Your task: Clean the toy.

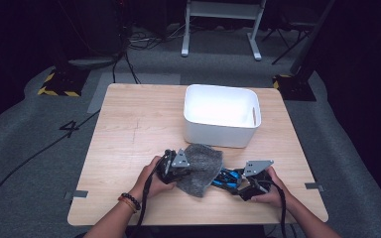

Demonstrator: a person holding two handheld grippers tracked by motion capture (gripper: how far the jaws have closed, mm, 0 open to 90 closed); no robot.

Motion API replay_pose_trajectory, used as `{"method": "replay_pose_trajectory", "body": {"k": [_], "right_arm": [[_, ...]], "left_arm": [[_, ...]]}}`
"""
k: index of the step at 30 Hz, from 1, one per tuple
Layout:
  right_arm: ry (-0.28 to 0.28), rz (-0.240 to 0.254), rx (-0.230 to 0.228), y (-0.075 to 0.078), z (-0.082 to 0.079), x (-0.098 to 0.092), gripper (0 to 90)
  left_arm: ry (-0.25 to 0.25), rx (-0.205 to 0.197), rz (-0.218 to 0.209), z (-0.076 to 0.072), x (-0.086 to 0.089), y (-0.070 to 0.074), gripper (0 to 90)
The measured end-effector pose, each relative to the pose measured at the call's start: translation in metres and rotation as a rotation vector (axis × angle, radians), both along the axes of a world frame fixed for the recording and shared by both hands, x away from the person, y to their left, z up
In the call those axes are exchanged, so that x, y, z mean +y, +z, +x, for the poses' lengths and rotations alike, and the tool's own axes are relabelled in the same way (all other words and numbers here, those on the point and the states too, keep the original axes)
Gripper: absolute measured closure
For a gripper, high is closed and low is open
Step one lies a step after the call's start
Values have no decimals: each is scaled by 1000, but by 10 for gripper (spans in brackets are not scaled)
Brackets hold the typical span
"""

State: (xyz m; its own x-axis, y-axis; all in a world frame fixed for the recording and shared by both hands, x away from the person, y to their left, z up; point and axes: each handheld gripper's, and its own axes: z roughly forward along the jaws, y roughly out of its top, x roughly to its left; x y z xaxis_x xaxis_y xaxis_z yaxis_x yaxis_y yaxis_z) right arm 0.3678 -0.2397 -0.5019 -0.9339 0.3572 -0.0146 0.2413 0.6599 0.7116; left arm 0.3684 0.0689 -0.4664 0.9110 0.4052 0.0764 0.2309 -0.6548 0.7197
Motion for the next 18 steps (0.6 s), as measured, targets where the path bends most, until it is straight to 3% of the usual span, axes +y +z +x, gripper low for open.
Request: {"method": "replay_pose_trajectory", "body": {"k": [3,9,14,15,18], "right_arm": [[13,9,6,0,2,4,243],[16,2,5,0,2,8,243],[18,0,1,-1,1,5,242],[18,-1,-1,-1,1,4,242],[20,0,-1,-1,1,1,242]], "left_arm": [[-50,-15,-33,0,-20,9,809],[-90,-24,-35,7,-60,10,809],[-69,-40,43,11,-83,1,810],[-65,-24,30,12,-83,1,811],[-28,-22,59,18,-76,-1,812]]}}
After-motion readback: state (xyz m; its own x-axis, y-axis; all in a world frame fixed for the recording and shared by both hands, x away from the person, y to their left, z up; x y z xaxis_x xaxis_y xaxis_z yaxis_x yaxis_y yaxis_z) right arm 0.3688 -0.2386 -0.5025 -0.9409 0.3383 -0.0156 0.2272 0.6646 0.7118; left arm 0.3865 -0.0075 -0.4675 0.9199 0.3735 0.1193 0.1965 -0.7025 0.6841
